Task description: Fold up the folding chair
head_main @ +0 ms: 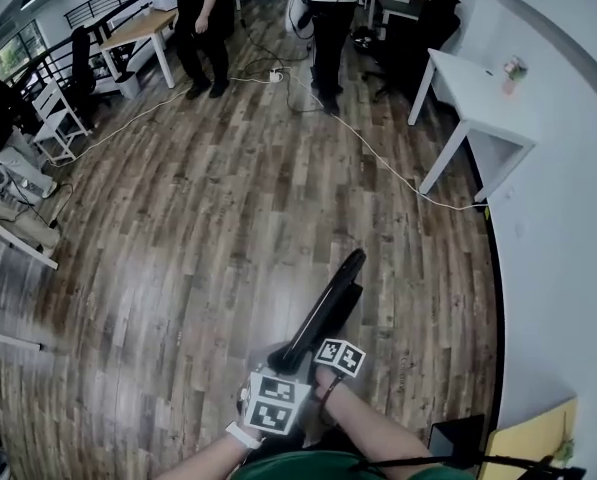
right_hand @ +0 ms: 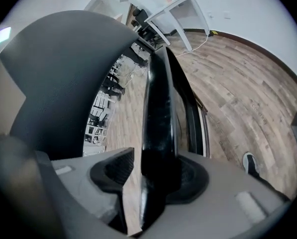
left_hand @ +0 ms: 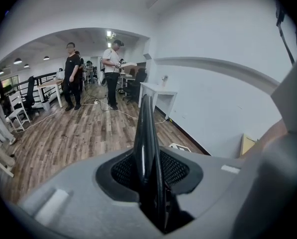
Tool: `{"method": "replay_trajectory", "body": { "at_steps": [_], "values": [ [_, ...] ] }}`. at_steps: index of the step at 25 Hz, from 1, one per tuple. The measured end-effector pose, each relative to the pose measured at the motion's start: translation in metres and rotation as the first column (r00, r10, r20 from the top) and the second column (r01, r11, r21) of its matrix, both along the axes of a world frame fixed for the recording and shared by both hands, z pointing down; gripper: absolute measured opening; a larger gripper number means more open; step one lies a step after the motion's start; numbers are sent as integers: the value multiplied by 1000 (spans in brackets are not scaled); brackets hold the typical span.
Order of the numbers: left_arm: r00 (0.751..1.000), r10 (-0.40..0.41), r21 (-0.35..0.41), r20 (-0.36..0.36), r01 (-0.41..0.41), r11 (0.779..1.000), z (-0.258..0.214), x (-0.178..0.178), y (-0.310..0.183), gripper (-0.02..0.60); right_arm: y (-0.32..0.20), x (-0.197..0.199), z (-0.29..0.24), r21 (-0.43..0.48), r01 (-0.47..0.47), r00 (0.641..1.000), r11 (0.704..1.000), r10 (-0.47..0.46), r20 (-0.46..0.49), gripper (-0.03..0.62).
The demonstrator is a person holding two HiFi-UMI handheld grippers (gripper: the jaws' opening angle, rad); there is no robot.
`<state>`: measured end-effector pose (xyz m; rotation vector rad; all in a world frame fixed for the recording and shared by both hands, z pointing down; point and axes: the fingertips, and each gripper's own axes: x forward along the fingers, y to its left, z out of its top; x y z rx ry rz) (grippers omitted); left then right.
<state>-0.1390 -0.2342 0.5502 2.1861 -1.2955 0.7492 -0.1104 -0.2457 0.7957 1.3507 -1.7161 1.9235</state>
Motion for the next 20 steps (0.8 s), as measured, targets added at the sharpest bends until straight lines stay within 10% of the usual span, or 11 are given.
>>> {"method": "replay_trajectory", "body": {
  "at_steps": [20],
  "values": [
    [986, -67, 64, 154, 58, 996, 2, -5, 5, 140, 25, 56, -45, 177, 242, 967, 954, -251, 36, 259]
  ]
}}
